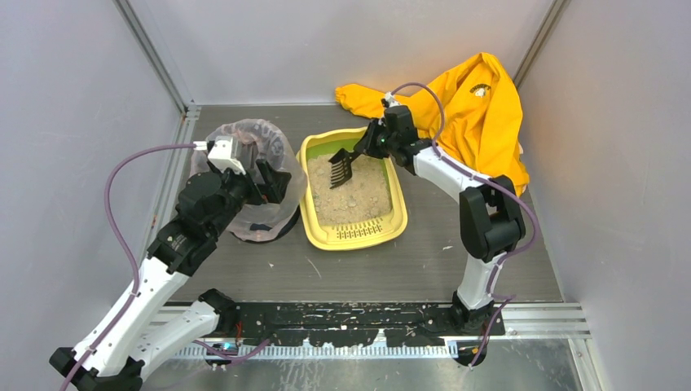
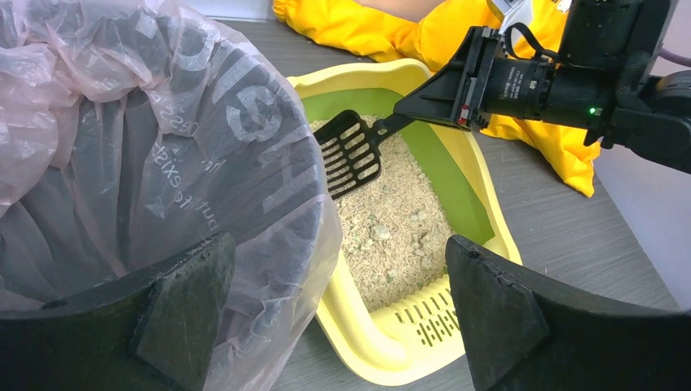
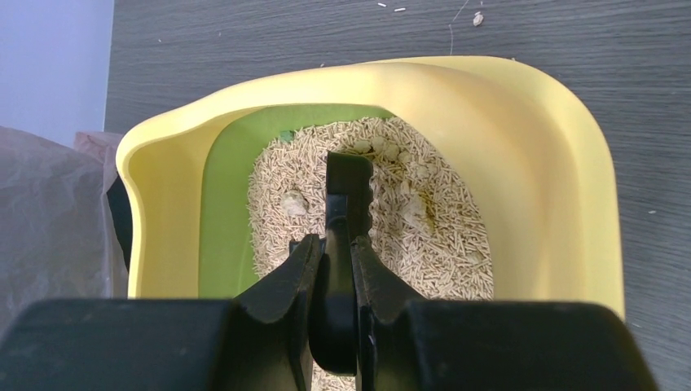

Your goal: Clean the litter box

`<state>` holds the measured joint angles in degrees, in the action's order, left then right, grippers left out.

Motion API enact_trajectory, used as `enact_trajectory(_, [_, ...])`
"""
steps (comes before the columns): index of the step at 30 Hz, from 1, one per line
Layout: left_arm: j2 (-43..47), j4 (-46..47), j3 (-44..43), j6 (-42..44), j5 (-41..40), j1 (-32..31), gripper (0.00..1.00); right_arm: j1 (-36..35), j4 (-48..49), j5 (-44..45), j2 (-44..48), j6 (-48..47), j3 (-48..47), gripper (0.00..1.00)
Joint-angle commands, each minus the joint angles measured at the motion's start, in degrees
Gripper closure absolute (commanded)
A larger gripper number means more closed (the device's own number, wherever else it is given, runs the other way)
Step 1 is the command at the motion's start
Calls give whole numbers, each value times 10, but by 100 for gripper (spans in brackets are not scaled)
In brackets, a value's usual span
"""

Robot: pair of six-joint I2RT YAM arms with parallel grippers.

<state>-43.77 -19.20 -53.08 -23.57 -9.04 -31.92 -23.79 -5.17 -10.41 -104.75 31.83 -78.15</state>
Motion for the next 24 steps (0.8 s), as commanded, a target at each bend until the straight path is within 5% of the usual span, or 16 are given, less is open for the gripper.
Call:
enact_trajectory(1, [14, 7, -6, 7, -7, -1, 0, -11, 48, -26, -16, 24, -13, 99])
enact_trajectory(11, [13, 5, -3, 6, -4, -1, 0, 12, 215, -111, -26, 109, 58, 99])
enact_trajectory(24, [12, 10, 0, 0, 9, -1, 0, 30, 199, -104, 52, 100, 97, 99])
